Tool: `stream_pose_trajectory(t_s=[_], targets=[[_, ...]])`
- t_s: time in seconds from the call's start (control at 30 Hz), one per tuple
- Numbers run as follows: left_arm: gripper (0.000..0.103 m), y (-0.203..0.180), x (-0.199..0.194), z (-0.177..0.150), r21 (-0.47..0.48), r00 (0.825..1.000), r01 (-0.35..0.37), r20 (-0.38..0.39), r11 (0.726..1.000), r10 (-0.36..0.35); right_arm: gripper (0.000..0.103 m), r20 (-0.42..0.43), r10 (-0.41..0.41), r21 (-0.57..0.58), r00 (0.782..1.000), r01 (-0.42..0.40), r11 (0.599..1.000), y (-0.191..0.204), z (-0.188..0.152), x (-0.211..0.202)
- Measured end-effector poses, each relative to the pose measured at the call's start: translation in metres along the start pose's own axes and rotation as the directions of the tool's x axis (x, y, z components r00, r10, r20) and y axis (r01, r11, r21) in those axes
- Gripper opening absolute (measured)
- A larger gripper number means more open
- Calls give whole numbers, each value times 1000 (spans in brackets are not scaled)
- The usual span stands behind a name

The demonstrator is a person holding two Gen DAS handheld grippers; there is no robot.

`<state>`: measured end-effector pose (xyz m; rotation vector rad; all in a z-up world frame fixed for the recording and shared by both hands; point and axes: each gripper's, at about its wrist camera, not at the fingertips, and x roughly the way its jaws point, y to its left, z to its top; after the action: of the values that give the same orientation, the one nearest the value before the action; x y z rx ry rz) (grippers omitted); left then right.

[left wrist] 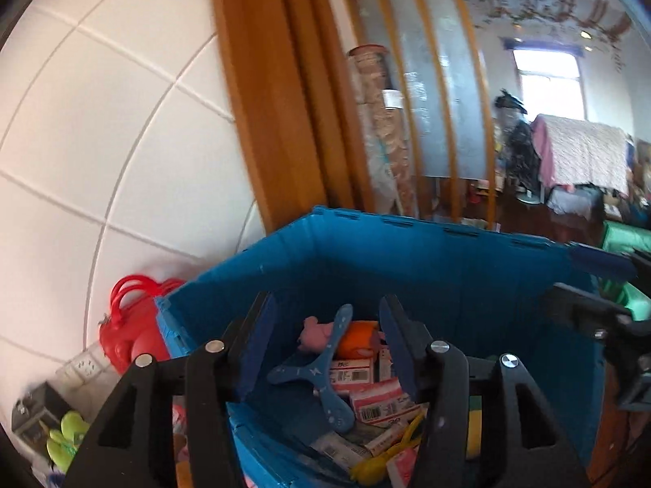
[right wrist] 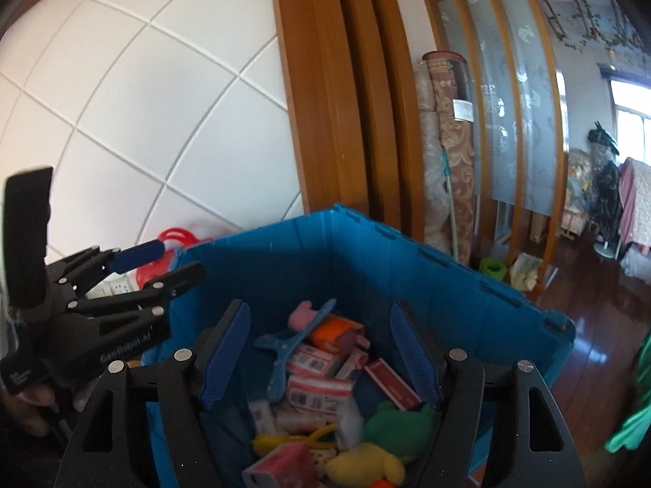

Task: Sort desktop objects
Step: 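Carry both items over the blue crate and open both tools to drop them, then grasp the white pill bottle with left tool while right tool grasps the brown teddy bear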

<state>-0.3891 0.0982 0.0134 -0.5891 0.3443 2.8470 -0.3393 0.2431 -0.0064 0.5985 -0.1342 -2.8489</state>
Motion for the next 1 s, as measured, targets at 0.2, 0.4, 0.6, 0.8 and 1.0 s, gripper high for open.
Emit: stream_pose_trajectory(t_s=[0.2, 0.4, 0.6, 0.8, 1.0], targets=[[53, 17, -17, -19, -51, 998, -63, 14, 997, 64, 72, -8, 37, 7, 999, -37, 999, 3, -4, -2], [53, 52, -49, -60, -113, 991, -130, -8, 985, 130, 73, -6, 95, -10, 995, -95, 995, 32, -13, -15], [53, 107, -97, -120, -141, 978, -210, -37, 967, 207, 75, -3, 180, -82, 984, -180, 980, 100, -19, -33], [53, 169, -138, -188, -173, 961, -268, -112, 948, 252, 84, -53, 334, -64, 941, -337, 939, 169, -25, -38], [53, 234, -151, -263, -183, 930, -333, -225, 925, 290, 84, -171, 393, -116, 903, -415, 902, 244, -68, -11]])
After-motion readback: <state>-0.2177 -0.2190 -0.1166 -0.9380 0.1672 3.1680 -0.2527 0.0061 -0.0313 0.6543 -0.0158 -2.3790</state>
